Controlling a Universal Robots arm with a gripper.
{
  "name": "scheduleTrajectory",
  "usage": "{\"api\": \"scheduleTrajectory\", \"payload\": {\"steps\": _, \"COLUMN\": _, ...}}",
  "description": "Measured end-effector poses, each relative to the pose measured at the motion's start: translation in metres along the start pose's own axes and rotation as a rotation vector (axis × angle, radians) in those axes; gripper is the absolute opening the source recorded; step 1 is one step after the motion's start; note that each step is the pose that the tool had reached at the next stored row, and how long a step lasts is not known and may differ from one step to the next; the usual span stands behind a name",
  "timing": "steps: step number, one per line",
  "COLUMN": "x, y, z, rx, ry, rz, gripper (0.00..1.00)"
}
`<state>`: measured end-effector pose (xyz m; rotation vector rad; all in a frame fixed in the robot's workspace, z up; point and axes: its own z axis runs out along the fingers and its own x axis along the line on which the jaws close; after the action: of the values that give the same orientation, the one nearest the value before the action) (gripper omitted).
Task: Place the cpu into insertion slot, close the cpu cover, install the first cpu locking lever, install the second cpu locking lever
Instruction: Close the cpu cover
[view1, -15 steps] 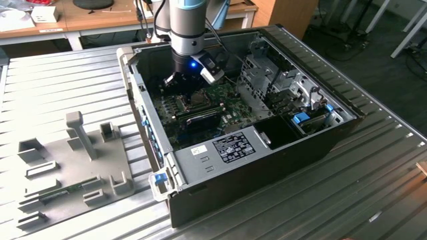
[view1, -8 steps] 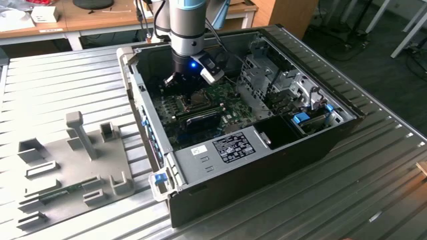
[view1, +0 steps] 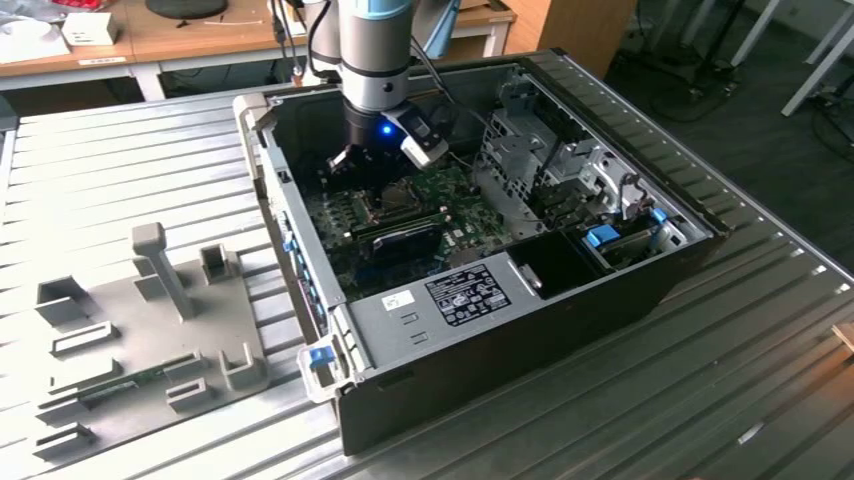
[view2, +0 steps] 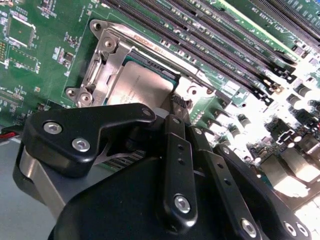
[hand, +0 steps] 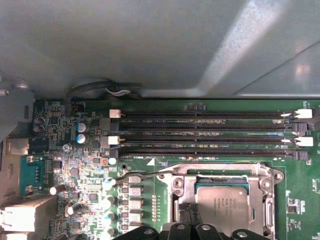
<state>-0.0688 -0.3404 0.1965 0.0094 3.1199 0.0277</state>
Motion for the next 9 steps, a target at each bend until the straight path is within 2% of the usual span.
{"api": "scheduleTrajectory", "payload": {"steps": 9, "x": -0.0003, "y": 0.0005, "z": -0.0039, "rx": -0.001, "ry": -0.0006, "rz": 0.0, "gripper": 0.1}}
